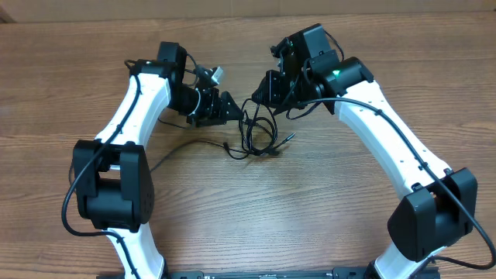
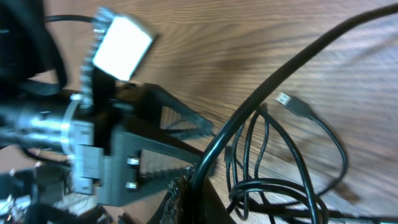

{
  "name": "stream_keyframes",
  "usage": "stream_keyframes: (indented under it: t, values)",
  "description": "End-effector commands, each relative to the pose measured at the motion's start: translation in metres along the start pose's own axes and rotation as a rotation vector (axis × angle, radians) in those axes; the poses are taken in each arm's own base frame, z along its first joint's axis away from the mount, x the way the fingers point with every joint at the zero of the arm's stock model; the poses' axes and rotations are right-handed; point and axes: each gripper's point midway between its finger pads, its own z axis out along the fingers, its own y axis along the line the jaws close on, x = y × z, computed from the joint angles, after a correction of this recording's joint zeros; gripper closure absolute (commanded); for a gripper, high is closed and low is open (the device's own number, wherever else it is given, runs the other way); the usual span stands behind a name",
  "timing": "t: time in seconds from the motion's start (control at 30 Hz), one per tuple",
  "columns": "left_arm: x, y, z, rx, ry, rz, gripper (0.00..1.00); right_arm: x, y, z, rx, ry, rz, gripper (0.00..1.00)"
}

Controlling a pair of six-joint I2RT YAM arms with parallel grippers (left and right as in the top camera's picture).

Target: Untangle cables

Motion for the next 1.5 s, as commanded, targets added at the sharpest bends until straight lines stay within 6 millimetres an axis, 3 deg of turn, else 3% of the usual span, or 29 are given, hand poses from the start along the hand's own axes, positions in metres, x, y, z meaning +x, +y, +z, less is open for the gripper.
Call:
stream_keyframes:
  t: [0.0,0.4,0.57,0.77,0.8,0.83,0.87,1.03,1.17,1.23,1.47]
  values:
    - [0.003,-0.013,0.007,0.012,0.015,0.0,0.3,0.0,0.023,-0.013,-0.119,0.006,-0.099,0.96]
    - [0.008,-0.014,0.027,0.014,0.055,0.01,0.26,0.0,0.023,-0.013,-0.118,0.006,-0.099,0.96]
    - [0.004,-0.005,0.04,0.014,0.064,-0.021,0.41,0.0,0.023,-0.013,-0.118,0.007,-0.098,0.96]
    - [0.008,0.011,0.059,0.021,0.107,-0.067,0.41,0.0,0.023,-0.013,-0.117,0.007,-0.098,0.96]
    - [0.009,0.011,0.061,0.032,0.113,-0.074,0.52,0.0,0.023,-0.013,-0.117,0.007,-0.098,0.96]
    - [0.01,0.014,0.064,0.042,0.122,-0.085,0.82,0.0,0.023,-0.013,-0.117,0.006,-0.099,0.96]
    - [0.01,0.015,0.066,0.041,0.127,-0.089,0.93,0.0,0.023,-0.013,-0.117,0.006,-0.098,0.96]
    - [0.012,0.035,0.061,-0.04,0.127,-0.116,0.96,0.0,0.022,-0.014,-0.116,0.006,-0.121,0.96]
    - [0.017,0.069,0.046,-0.175,0.13,-0.173,0.96,-0.011,0.021,-0.032,-0.134,-0.036,-0.131,0.96]
    - [0.023,0.087,0.035,-0.251,0.142,-0.209,0.96,-0.018,0.035,-0.056,-0.222,-0.066,-0.19,0.96]
    - [0.034,0.109,0.031,-0.335,0.16,-0.235,0.95,-0.034,0.043,-0.112,-0.26,-0.195,-0.226,0.96]
